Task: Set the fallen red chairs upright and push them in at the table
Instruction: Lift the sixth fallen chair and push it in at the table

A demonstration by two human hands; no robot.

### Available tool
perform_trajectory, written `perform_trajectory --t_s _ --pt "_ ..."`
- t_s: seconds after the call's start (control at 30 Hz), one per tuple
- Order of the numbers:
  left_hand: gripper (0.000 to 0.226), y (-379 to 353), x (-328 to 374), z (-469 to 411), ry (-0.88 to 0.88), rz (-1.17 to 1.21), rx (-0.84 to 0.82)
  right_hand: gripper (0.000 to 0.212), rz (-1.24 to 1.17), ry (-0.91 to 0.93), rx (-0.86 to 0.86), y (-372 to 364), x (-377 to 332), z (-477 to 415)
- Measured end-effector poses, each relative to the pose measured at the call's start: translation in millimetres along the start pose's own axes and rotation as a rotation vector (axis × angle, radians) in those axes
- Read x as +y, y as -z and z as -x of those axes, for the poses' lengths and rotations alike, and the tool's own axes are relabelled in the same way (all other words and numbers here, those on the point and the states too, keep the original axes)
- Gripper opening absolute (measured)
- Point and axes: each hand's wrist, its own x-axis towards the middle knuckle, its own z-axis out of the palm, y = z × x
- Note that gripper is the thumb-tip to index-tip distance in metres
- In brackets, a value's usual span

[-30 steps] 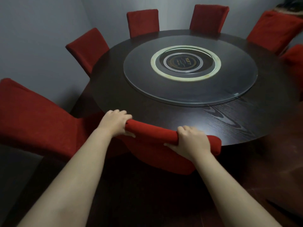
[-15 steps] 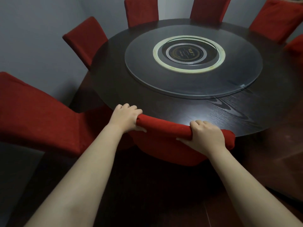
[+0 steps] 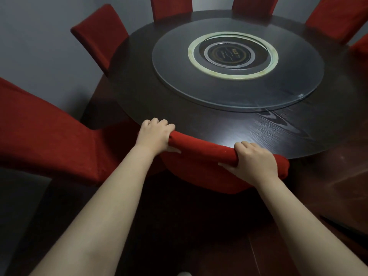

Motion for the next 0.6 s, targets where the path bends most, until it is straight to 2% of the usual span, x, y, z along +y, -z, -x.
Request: perform_trajectory --t_s 0.3,0.6 --pt "0.078 2 4 0 0.032 0.045 -0.069 0.058 0.002 -0.064 -0.067 4 -2 1" --pt "0.079 21 16 18 0.092 0.118 -0.184 0.054 0.04 -0.182 -0.395 24 -15 -4"
